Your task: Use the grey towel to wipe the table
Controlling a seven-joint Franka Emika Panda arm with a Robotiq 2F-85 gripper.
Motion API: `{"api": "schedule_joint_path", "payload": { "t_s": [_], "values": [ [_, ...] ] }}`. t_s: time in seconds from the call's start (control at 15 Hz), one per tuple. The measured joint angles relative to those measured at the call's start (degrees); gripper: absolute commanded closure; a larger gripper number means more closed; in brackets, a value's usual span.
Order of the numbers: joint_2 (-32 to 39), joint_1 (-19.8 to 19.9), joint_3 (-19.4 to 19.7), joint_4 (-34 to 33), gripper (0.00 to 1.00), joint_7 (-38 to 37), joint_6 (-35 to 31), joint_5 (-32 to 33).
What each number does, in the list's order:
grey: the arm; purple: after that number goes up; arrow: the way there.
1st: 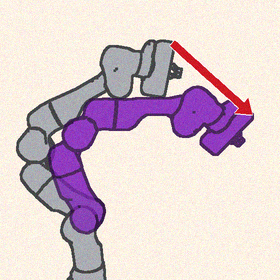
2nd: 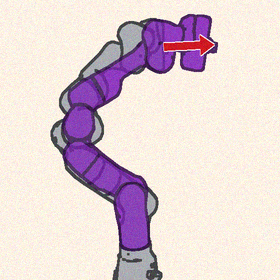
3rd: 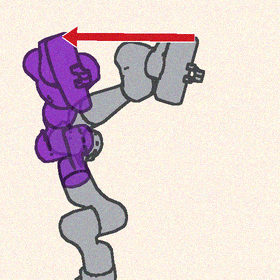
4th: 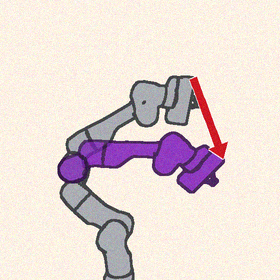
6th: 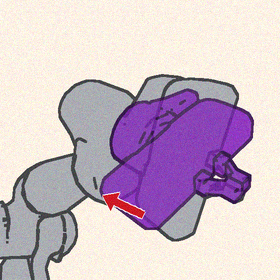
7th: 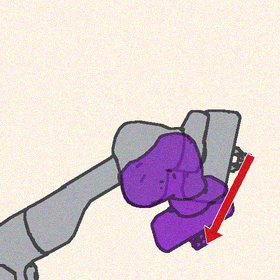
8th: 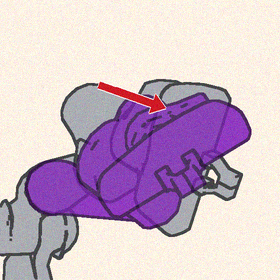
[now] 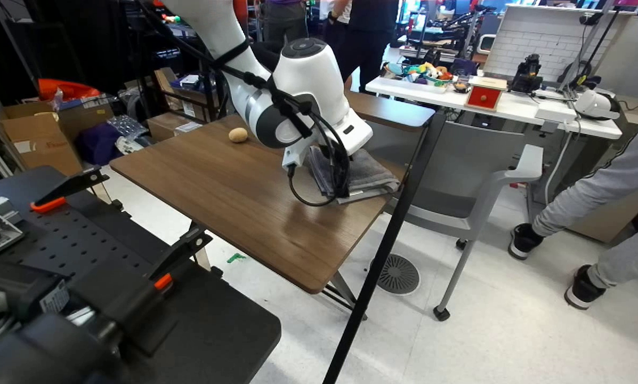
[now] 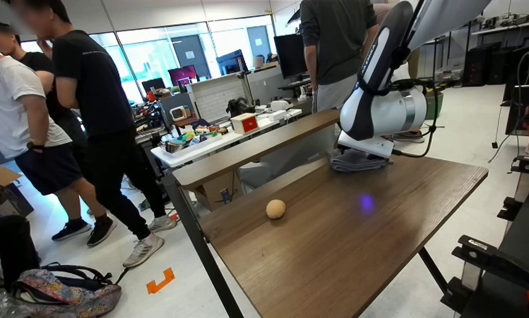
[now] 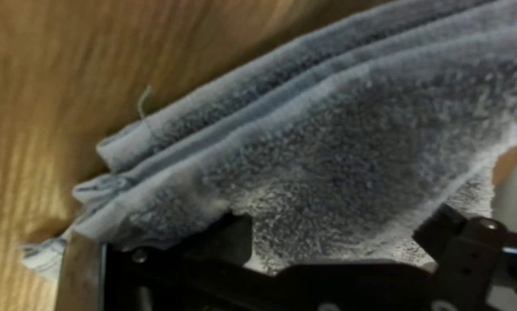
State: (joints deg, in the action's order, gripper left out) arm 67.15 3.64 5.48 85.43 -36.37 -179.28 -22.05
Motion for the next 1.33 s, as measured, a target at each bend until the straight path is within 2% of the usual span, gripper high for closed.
{"api": "schedule_joint_path", "payload": {
  "t_s": [0.2, 0.6, 0.73, 0.93, 1.07, 1.33],
  "values": [
    [1.42, 1.15, -4.30, -3.55, 0.00, 1.17, -0.16, -0.23],
    [1.60, 4.05, -25.71, -0.38, 0.00, 13.98, -3.02, -0.09],
    [1.39, 4.21, -29.44, 1.91, 0.00, 16.27, -2.87, -0.09],
    [-0.45, 4.05, -29.06, 5.34, 0.00, 16.50, -2.87, -0.14],
    [-2.47, 3.71, -27.02, 8.25, 0.00, 16.44, -2.87, -0.23],
    [-9.94, -1.90, -16.03, 17.73, 0.00, 14.20, -0.61, -0.81]
  ]
}}
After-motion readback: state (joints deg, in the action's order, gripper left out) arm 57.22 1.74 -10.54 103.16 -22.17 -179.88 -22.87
